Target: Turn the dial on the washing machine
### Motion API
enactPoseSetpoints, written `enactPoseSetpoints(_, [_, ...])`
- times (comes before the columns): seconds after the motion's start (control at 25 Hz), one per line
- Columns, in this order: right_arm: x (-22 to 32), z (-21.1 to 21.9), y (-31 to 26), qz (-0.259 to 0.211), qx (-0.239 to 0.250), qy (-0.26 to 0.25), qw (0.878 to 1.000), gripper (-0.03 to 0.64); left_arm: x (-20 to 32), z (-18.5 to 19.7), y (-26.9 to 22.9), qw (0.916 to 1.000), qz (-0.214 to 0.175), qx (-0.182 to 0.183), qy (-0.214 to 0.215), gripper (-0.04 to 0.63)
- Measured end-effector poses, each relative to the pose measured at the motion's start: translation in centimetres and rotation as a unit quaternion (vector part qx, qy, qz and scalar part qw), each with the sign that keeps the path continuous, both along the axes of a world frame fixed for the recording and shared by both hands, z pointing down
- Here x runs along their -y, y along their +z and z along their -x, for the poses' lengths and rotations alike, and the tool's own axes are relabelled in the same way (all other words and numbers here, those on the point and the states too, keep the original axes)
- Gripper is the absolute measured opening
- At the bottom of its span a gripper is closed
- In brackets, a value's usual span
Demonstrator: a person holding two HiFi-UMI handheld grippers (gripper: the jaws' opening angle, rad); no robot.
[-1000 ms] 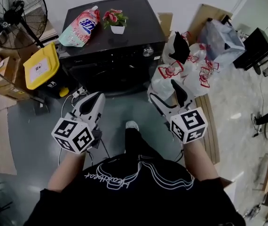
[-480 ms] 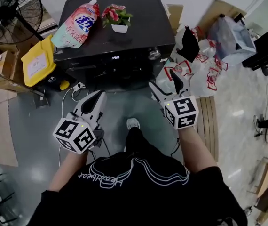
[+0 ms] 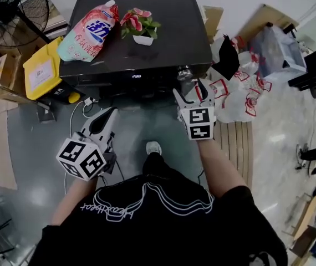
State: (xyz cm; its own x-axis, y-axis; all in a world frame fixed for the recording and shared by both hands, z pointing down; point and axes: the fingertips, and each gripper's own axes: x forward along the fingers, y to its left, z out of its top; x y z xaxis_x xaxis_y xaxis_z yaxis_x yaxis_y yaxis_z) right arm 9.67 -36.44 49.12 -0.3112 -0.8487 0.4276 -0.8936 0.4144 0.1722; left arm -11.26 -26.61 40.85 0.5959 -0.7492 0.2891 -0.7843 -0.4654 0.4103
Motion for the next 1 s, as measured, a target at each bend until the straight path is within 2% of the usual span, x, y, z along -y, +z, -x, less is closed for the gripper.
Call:
enactPoseSetpoints(0.4, [4.0,-0.1,4.1,-0.005,-0.045,0.017,0.999,0.330,1.9,1.4,1.6,0.9996,0.015,0.014,-0.017,0.005])
enactPoseSetpoints(0.6, [5.1,-0.2,4.7,-0.021,-0.063,0.020,0.998,0.304,2.2,1.4,1.8,0.9997,0.014,0.017,-0.012,0.005])
enactPoseSetpoints(1.0, [5.2,-0.7,5.2,-0.029,-0.072,0.048,0.996,0.275,2.2,2.0,3.5,0.9994,0.025,0.018,-0.015,0.005])
